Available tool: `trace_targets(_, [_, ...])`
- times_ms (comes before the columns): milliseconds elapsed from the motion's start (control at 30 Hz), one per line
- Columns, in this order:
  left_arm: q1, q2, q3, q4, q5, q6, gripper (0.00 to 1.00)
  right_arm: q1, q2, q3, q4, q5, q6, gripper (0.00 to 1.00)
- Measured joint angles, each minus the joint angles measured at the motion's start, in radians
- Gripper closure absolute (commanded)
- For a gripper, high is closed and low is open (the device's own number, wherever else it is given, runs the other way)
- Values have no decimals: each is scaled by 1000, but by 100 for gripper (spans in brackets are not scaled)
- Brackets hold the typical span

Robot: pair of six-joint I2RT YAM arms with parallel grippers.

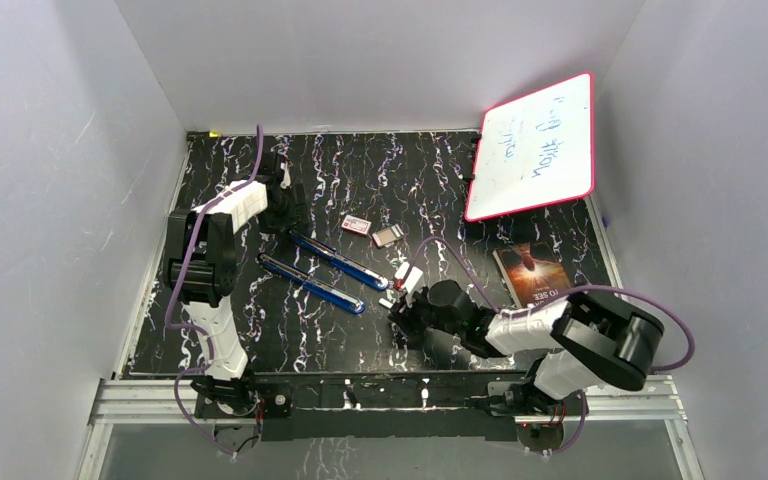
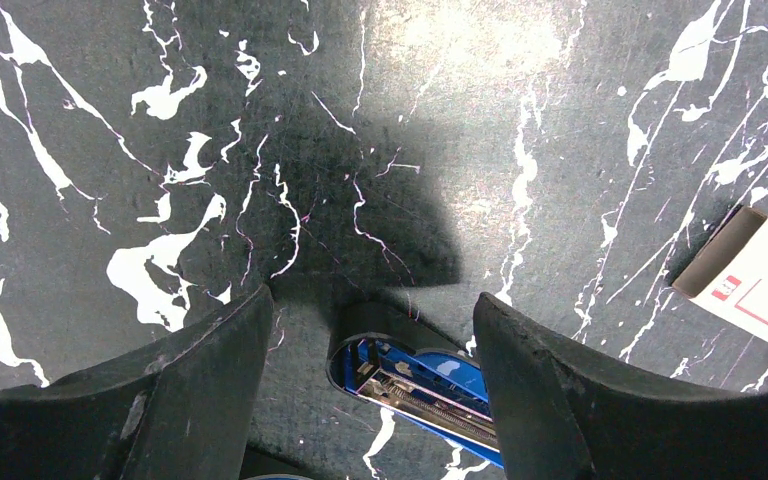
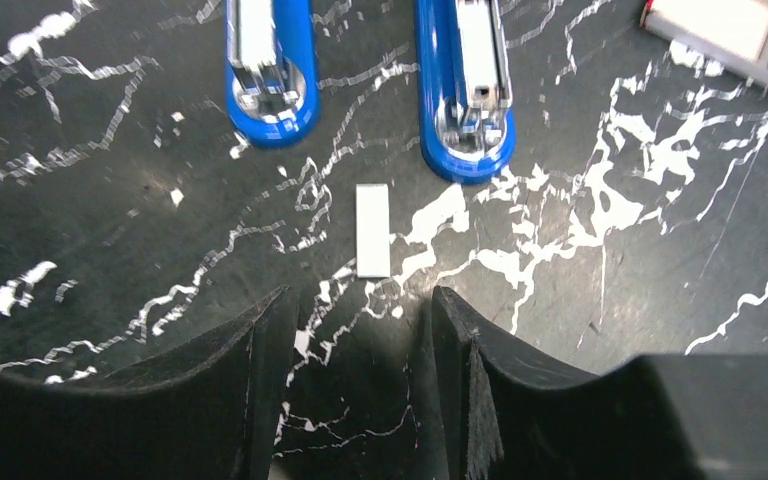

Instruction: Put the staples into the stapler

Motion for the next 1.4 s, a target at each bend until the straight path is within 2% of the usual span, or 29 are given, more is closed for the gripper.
trace_targets(167, [0, 0, 0, 0, -4, 1, 28, 3, 85, -27, 98, 33, -9, 43])
trace_targets(533, [0, 0, 0, 0, -11, 8, 28, 3, 151, -37, 217, 49, -14, 52])
trace_targets(1000, [0, 0, 0, 0, -10, 11, 28, 3, 188, -32, 264, 23, -17, 59])
trace_targets(1400, [0, 0, 0, 0, -10, 11, 28, 5, 197, -25, 266, 19, -17, 82])
